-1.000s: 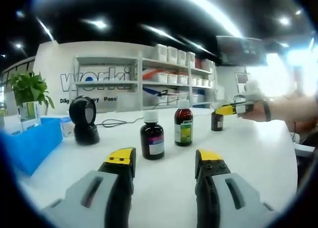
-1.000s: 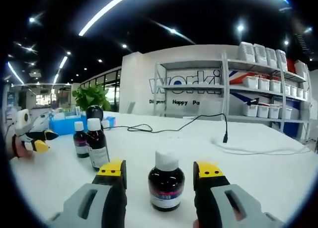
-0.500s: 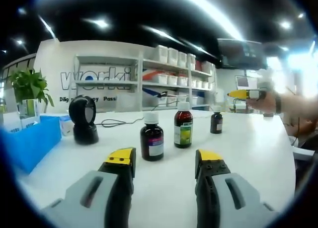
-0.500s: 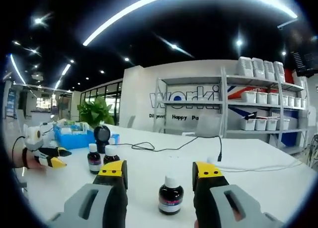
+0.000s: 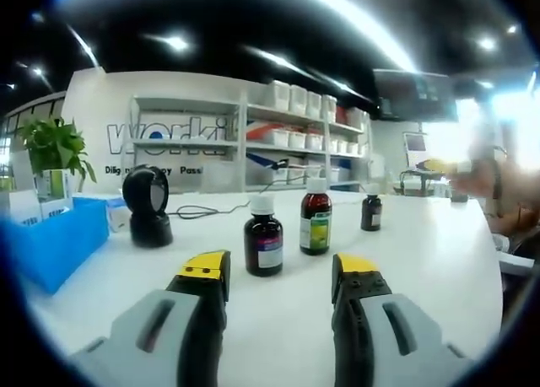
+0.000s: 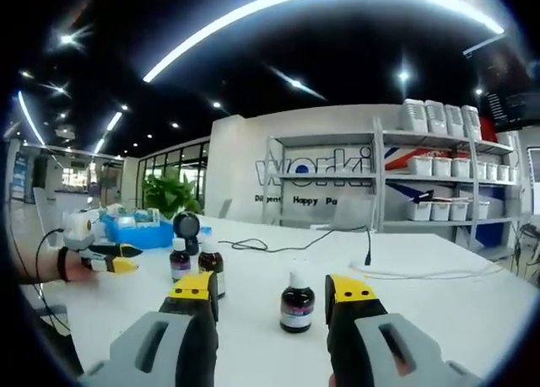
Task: Rotate the medicine bottle to make it face forward pick up the medicine bottle inspect the drug traceability code place the medicine on the table
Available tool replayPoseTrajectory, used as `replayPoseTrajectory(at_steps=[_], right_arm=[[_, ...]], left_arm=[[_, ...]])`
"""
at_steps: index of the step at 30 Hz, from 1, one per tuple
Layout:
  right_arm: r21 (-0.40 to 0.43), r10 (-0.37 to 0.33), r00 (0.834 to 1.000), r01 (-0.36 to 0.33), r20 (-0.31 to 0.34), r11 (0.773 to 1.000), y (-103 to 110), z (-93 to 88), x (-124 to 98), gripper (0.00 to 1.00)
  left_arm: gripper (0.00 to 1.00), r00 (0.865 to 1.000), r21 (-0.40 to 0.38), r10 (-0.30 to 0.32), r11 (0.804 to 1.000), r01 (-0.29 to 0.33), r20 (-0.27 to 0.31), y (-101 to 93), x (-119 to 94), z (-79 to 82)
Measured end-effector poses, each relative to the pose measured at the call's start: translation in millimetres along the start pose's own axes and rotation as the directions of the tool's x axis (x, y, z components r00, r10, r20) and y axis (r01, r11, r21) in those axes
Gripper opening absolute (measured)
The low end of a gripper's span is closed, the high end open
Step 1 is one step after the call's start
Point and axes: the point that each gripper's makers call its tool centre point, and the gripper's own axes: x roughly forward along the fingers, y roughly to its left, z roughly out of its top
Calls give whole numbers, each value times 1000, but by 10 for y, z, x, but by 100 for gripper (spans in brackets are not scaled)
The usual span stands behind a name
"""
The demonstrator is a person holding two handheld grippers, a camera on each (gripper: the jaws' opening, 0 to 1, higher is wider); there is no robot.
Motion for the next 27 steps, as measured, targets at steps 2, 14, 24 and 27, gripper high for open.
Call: replayPoseTrajectory(at_steps=[2, 14, 24, 27], right_arm=[[89, -17, 1000, 15, 21, 996, -27, -36, -37, 46], [133, 14, 998, -23, 67, 991, -42, -350, -23, 41], [64, 26, 998, -30, 60, 997, 85, -358, -38, 39], [31, 40, 998, -41, 39, 999, 133, -393, -18, 39]], left_arm=[[39, 1000, 2, 1, 1000, -1, -3, -11, -1, -3], [39, 1000, -27, 22, 999, -22, 0, 8, -25, 11], [39, 1000, -8, 10, 1000, -10, -12, 12, -5, -12], [39, 1000, -10, 11, 1000, -12, -6, 11, -13, 1]])
